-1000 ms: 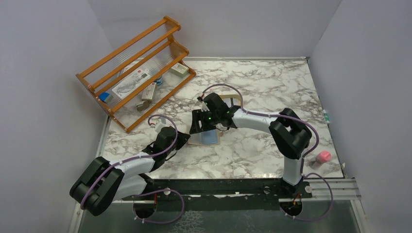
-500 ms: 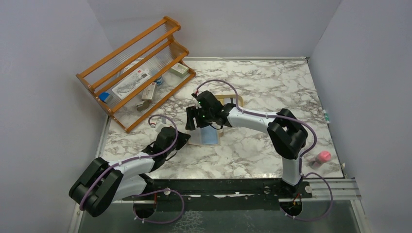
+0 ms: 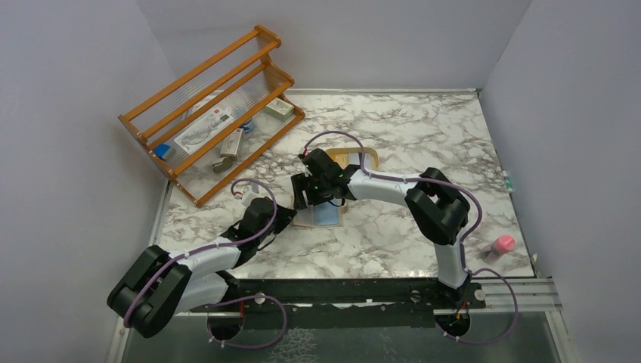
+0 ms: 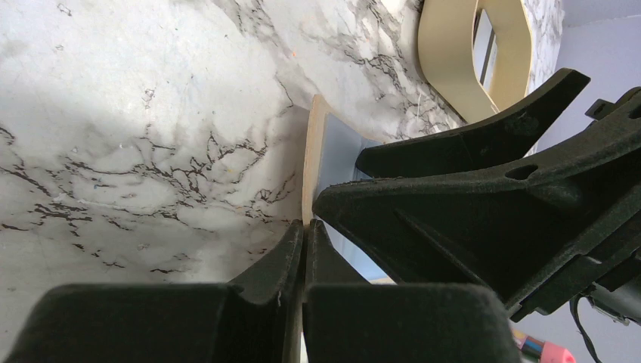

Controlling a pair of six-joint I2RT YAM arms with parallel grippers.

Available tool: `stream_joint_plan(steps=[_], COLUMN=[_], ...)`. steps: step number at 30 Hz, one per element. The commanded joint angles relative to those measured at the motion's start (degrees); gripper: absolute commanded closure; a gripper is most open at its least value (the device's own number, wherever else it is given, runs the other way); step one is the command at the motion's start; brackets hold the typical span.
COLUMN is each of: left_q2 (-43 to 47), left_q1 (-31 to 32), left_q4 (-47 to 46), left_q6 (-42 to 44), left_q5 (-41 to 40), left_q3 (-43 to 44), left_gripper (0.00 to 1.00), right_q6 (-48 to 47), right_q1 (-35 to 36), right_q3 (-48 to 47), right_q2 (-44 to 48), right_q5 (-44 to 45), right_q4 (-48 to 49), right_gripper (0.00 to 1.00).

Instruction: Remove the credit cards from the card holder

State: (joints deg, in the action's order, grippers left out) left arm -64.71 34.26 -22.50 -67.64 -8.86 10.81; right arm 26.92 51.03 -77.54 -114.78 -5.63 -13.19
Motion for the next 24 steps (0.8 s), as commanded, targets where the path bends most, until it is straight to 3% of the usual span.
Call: stream_joint_plan(steps=[1,8,13,16,20,24], left_q2=[0.6,1.2,2.4,3.2,4.2,4.6], left_q1=[0.3,0.3,0.3,0.3,0.3,0.3], left_q4=[1.6,1.5,1.3,0.8,-0.4,-1.4], left_q6=[0.2,0.4,0.2,-0.2,-1.1,-1.8], left_q5=[-0.1,0.2,0.1,0.1,-0.2,-0.3], left_q3=[0.4,0.1,-0.6,-1.3,-2.4,-3.1], left_gripper=[1.0,0.98,0.79,0.74,0.75,0.85], right_q6=[-0.9,-1.8,-2.6,-2.6,-2.2,-1.7], right_q1=[0.7,1.2,1.4,1.5,1.5,1.5], right_q3=[-1.7,-2.4,-2.2,-1.7,-0.9,-0.1], right_q2=[-1.8,-3.2,-3.6,-3.9,-4.0,-3.9], right_q5=[2.0,3.4,4.8,5.4,7.3,8.1], right_q4=[-1.2,-2.1,-3.0,-3.4,-3.9,-4.0], right_gripper=[0.3,0.3,0.3,0.3,0.3,0.3])
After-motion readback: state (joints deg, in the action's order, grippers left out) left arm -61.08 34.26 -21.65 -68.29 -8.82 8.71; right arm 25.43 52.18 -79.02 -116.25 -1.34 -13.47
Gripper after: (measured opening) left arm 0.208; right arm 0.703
